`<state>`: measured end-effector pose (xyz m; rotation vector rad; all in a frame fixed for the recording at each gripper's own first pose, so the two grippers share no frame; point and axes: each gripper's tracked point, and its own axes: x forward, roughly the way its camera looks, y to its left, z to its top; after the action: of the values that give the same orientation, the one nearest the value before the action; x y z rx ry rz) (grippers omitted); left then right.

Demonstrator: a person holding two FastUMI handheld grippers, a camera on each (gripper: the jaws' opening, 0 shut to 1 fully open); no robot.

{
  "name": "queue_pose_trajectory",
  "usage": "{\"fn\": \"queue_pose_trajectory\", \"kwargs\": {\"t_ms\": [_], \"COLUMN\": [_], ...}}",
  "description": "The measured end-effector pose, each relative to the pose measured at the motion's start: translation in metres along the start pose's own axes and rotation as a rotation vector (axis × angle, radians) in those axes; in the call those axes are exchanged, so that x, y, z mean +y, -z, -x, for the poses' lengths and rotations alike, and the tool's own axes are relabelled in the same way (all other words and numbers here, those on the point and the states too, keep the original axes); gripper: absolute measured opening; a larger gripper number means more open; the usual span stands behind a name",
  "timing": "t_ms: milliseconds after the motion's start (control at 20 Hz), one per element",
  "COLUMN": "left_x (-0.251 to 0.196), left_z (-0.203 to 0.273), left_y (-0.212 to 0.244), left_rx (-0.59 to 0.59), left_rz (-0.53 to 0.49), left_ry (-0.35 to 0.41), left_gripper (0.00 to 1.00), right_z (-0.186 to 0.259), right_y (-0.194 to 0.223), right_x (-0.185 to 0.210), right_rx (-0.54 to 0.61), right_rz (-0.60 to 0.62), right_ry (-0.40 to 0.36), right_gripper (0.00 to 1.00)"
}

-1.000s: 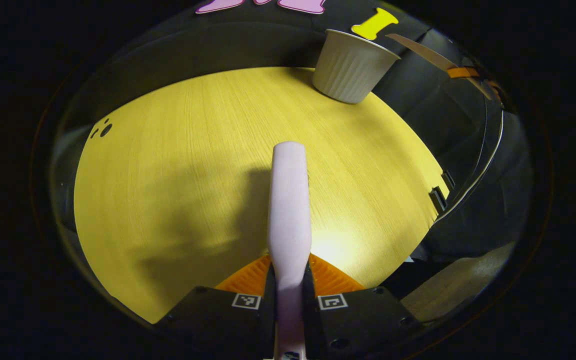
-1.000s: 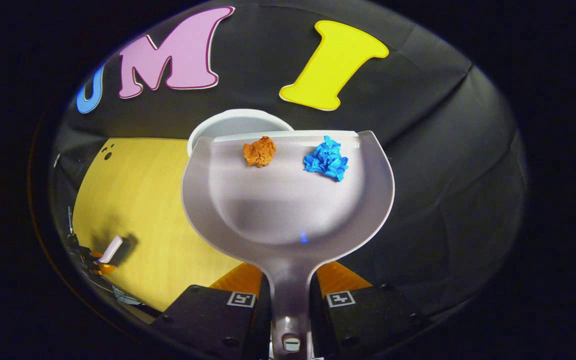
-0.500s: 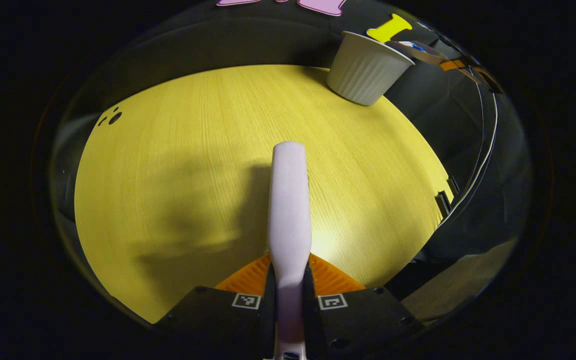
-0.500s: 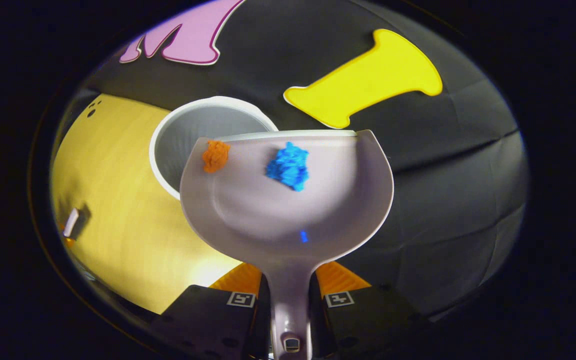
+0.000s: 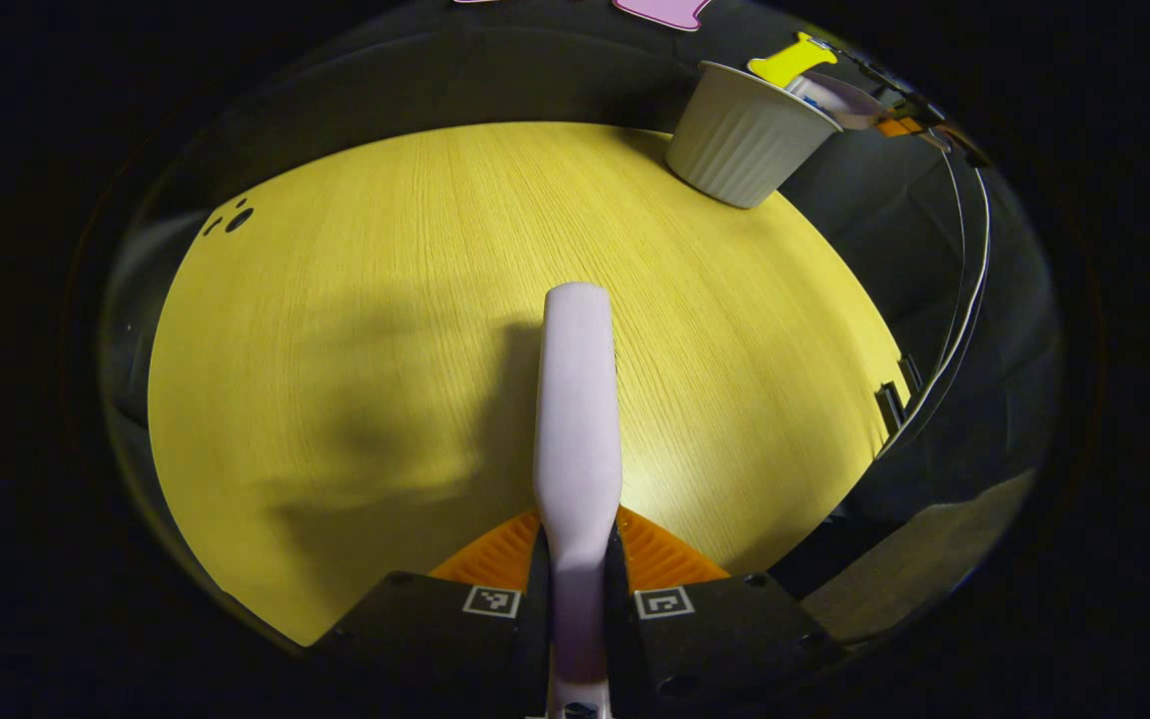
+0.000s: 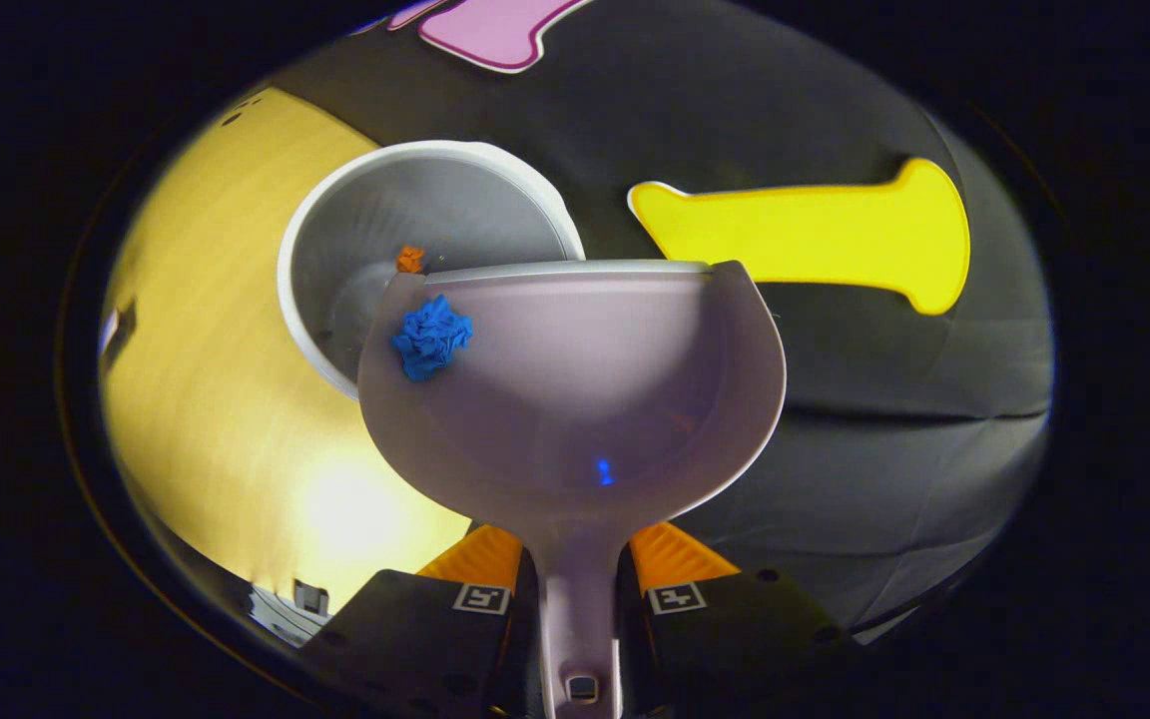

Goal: Pick up the small broom and dustpan from the desktop, sweep the trash into the dustpan with the broom, and then empty the trash into the garbage bin.

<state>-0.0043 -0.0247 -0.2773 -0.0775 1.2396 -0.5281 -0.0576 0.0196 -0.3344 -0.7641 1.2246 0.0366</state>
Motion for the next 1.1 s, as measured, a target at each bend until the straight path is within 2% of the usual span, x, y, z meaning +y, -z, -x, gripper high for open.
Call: {"fn": "queue_pose_trajectory", "kwargs": {"t_ms": [150, 200, 250, 300, 400, 750, 1100], "left_x": [0.0, 0.0, 0.0, -0.001, 0.0, 0.004, 0.004], "left_z": [0.0, 0.001, 0.001, 0.001, 0.001, 0.003, 0.006], "left_y": [-0.002, -0.002, -0.003, -0.003, -0.002, -0.004, -0.005], "left_rx": [0.001, 0.001, 0.002, 0.002, -0.001, -0.007, -0.015], "left_rz": [0.0, 0.001, 0.003, 0.005, 0.008, 0.016, 0.011], "left_ry": [0.0, -0.001, -0.002, -0.003, -0.007, -0.024, -0.044], "left_gripper": [0.27, 0.27, 0.27, 0.27, 0.27, 0.27, 0.27], "right_z": [0.001, 0.001, 0.0, 0.0, 0.001, -0.002, 0.015], "right_y": [-0.009, -0.015, -0.02, -0.021, -0.025, -0.027, -0.009], "right_x": [-0.009, -0.011, -0.012, -0.013, -0.012, -0.014, -0.025], "right_rx": [-0.007, -0.01, -0.012, -0.012, -0.015, -0.019, -0.078], "right_rz": [0.146, 0.198, 0.248, 0.288, 0.324, 0.3, 0.133], "right_ry": [0.075, 0.099, 0.122, 0.139, 0.146, 0.129, 0.088], "right_gripper": [0.35, 0.39, 0.35, 0.38, 0.35, 0.35, 0.35]}}
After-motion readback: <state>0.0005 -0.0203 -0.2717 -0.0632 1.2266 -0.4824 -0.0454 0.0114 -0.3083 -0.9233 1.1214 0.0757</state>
